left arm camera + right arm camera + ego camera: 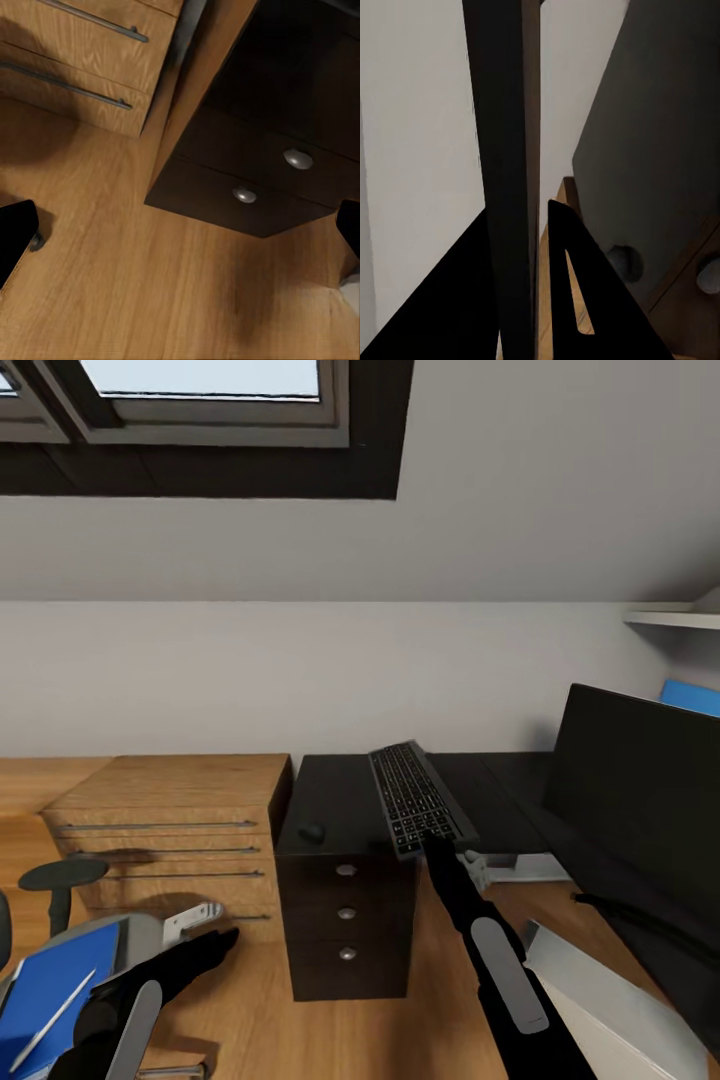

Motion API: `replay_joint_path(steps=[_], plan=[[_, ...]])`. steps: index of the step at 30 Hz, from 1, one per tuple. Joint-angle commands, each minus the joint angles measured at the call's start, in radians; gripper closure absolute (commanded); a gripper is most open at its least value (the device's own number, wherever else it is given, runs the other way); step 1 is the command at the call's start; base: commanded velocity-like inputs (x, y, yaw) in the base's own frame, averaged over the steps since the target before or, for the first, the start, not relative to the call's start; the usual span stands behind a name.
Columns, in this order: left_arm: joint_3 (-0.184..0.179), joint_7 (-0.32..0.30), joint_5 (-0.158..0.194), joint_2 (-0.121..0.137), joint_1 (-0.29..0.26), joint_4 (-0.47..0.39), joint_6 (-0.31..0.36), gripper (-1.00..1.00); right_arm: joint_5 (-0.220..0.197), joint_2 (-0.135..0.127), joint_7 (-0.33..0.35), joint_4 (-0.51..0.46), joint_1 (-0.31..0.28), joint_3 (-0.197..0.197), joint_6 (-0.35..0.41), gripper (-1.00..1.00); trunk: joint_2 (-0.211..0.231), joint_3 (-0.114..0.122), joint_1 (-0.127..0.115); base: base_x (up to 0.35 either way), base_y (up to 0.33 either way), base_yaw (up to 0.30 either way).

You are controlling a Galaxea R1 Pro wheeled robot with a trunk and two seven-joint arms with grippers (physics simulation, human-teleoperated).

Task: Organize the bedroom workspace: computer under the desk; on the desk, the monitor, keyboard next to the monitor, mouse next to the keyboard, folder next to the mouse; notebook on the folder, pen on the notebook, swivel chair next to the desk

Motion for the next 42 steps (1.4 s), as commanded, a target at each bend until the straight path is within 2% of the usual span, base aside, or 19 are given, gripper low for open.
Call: replay_joint_path(steps=[1, 12, 14, 19, 26, 29, 34, 36, 37, 42], plan=[[0.001, 0.008, 0.011, -0.001, -0.001, -0.001, 0.004, -1.0, -0.009, 0.0, -0.003, 0.007, -0.001, 0.001, 0.003, 1.0, -0.001, -0.001, 0.0, 0.262, 0.24, 0.001], [-0.002, 0.008, 0.012, -0.003, -0.001, -0.001, 0.009, -1.0, -0.008, 0.005, -0.002, 0.035, -0.001, 0.008, 0.002, 1.0, -0.001, -0.001, 0.0, 0.082, 0.077, 0.0], [-0.005, 0.008, 0.012, -0.003, -0.001, 0.0, 0.009, -1.0, -0.007, 0.007, -0.003, 0.041, -0.001, 0.025, 0.001, 1.0, -0.001, -0.001, 0.0, 0.004, 0.004, 0.0], [-0.008, 0.008, 0.012, -0.003, -0.001, 0.002, 0.009, -1.0, -0.006, 0.008, -0.004, 0.082, -0.001, 0.107, -0.04, 1.0, -0.001, -0.001, 0.0, 0.001, 0.001, 0.0], [-0.01, 0.008, 0.012, -0.003, -0.001, 0.007, 0.009, -1.0, -0.024, 0.007, -0.004, 0.092, -0.001, 0.127, -0.131, 1.0, -0.001, -0.001, 0.0, 0.0, 0.0, 0.0], [-0.01, 0.008, 0.012, -0.003, -0.001, 0.008, 0.01, -1.0, -0.068, 0.007, -0.003, 0.093, -0.001, 0.128, -0.141, 1.0, -0.001, -0.001, 0.0, 0.0, 0.0, 0.0], [-0.017, 0.007, 0.013, -0.003, -0.001, 0.009, 0.01, -1.0, -0.211, 0.006, -0.002, 0.095, -0.001, 0.129, -0.148, 1.0, -0.001, -0.001, 0.0, 0.0, 0.0, 0.0], [-0.021, 0.007, 0.013, -0.004, -0.001, 0.008, 0.011, -1.0, -0.242, 0.006, -0.002, 0.096, -0.001, 0.129, -0.149, 1.0, -0.001, -0.001, 0.0, 0.0, 0.0, 0.0], [-0.034, 0.007, 0.015, -0.003, -0.001, 0.0, 0.012, -1.0, -0.264, 0.005, -0.002, 0.097, -0.001, 0.129, -0.149, 1.0, -0.001, -0.001, 0.0, 0.0, 0.0, 0.0], [-0.046, 0.008, 0.017, -0.004, -0.001, -0.023, 0.014, -1.0, -0.272, 0.004, -0.003, 0.093, -0.001, 0.131, -0.146, 1.0, -0.022, -0.01, 0.012, 0.0, 0.0, 0.0]])
